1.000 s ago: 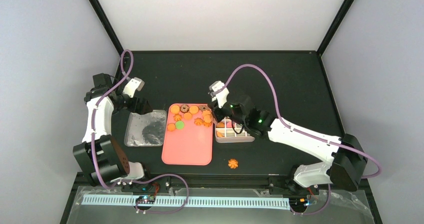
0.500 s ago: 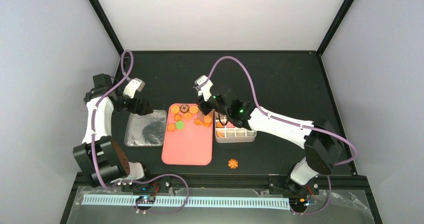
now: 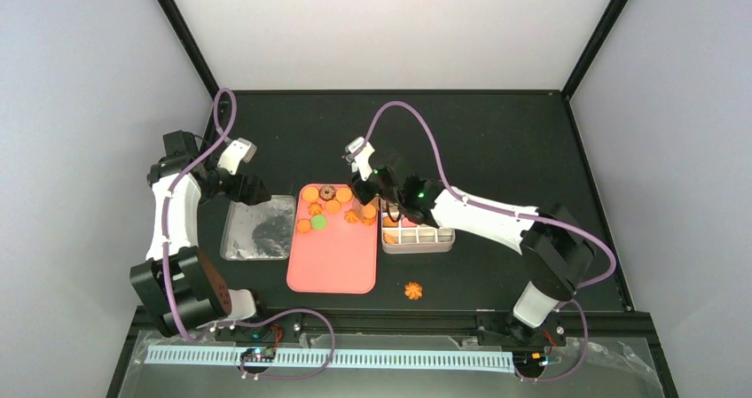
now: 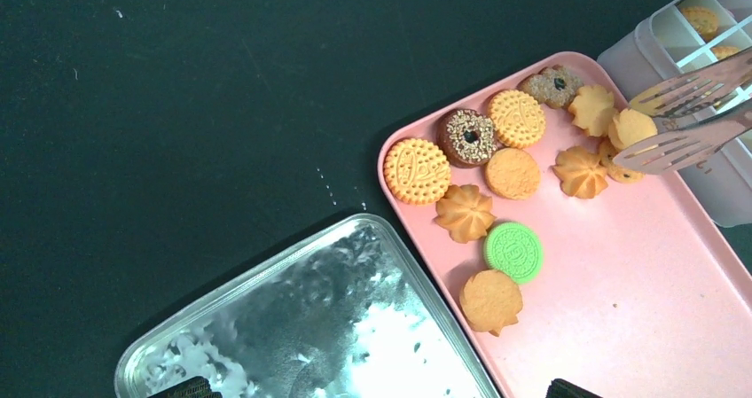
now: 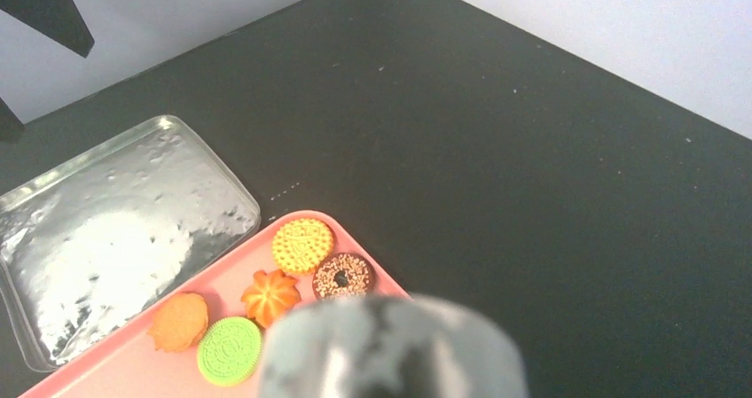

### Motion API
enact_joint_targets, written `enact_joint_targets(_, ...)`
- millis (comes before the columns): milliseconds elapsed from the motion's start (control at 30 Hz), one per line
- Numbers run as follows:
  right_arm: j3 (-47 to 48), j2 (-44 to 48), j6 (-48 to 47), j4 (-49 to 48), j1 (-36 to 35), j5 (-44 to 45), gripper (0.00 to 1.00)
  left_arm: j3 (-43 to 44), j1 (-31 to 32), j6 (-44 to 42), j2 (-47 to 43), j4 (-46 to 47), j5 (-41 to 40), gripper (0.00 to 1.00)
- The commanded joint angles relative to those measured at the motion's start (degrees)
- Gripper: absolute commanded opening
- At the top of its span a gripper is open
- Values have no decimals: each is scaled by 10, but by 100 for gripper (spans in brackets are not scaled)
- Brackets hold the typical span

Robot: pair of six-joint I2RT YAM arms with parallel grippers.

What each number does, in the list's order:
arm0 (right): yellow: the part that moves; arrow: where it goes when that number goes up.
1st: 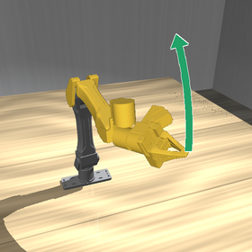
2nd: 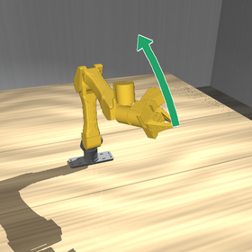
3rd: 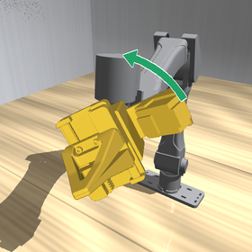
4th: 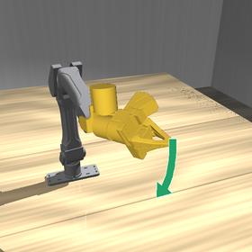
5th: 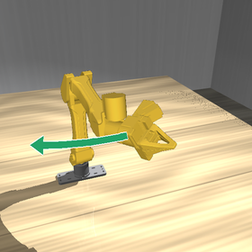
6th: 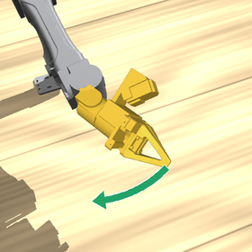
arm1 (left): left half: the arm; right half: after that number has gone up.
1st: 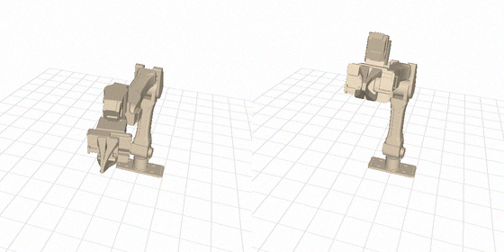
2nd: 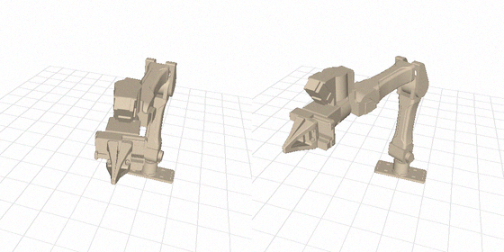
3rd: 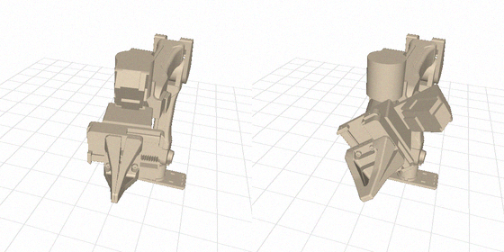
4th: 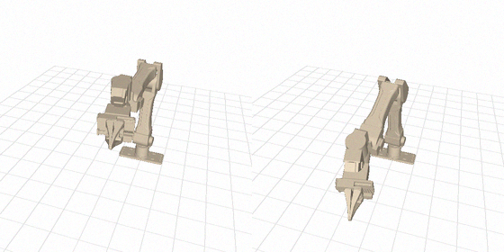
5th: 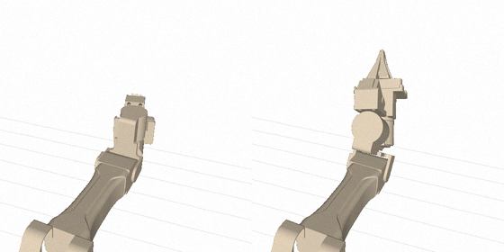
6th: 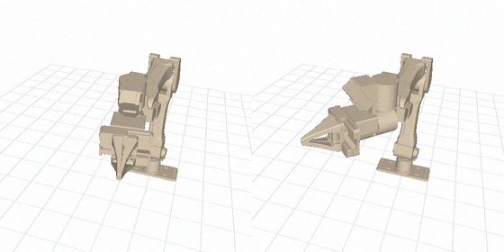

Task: Pack the cookies
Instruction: Pick up the fake cookies from the plate.

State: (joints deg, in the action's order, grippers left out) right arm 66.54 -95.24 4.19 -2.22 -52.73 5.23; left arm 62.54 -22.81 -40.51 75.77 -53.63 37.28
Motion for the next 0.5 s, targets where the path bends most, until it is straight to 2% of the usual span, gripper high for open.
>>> enact_joint_targets(0,-13,-10,-3,-33,1,-12,37,25,-3,-15,-10,-12,2,99)
enact_joint_targets(267,-20,-27,-1,-28,1,-24,32,28,-2,-13,-9,-12,4,99)
enact_joint_targets(367,-20,-18,0,-28,1,-22,24,30,-2,-13,-9,-13,4,99)
enact_joint_targets(467,-17,-5,-1,-27,1,-16,10,30,-2,-12,-9,-12,4,99)
